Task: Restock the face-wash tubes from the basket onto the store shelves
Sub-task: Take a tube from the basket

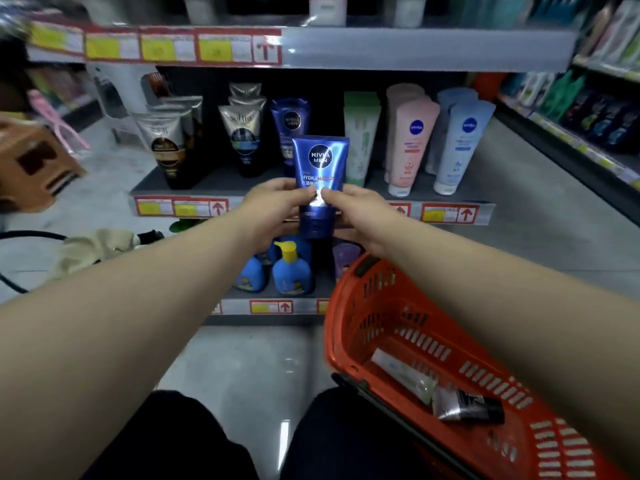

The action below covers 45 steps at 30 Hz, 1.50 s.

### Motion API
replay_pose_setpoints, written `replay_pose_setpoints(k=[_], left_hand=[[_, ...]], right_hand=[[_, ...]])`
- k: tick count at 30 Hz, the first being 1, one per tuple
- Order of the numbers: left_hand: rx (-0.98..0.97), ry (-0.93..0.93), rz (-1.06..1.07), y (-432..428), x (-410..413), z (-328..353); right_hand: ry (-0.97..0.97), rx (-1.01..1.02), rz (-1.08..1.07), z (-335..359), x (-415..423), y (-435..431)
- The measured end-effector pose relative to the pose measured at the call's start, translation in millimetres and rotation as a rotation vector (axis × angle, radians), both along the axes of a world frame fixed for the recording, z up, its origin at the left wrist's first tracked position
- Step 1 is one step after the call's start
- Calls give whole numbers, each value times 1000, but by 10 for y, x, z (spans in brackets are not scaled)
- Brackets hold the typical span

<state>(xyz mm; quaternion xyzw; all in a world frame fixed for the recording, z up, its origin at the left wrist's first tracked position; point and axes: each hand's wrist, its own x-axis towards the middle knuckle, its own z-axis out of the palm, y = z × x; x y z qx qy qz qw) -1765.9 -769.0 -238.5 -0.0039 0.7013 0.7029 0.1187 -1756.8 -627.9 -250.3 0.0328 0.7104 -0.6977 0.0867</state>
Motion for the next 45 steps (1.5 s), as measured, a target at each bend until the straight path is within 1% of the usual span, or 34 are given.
replay_pose_setpoints(k=[2,6,10,13,16,20,24,26,30,35,37,39,41,45], left_hand=[[3,26,49,-78,-177,15],[-49,106,112,-166,-576,17],[-85,210,150,-230,-994,-23],[-76,214,114,-243,-1180,-55],[-32,194,59,-228,-1268,-113],[-130,248,-94,-200,-1340,-229],[-154,288,-69,-249,-1446,-340],[-199,316,-57,-253,-1463,-357],[-238,316,21,-249,-1447,-394],[-337,366,81,-331,-1400,-381],[-293,306,71,-371,-1451,-375],[-240,238,27,-384,-1513,-365],[-224,225,-30,-373,-1591,-366],[-189,190,-113,-340,-1681,-350]], right_hand=[[45,101,-37,3,-197,-107],[193,203,-140,14,-554,-302],[241,178,-272,6,-889,-457],[289,313,-336,-62,-1082,-521],[298,338,-333,-187,-1154,-546],[381,434,-283,-254,-1175,-574],[425,468,-367,-337,-1256,-542],[401,503,-367,-382,-1273,-509],[321,395,-427,-391,-1288,-506],[306,492,-367,-394,-1323,-529],[291,459,-355,-376,-1326,-539],[257,374,-335,-336,-1348,-537],[225,316,-294,-285,-1380,-523],[151,337,-207,-214,-1471,-517]])
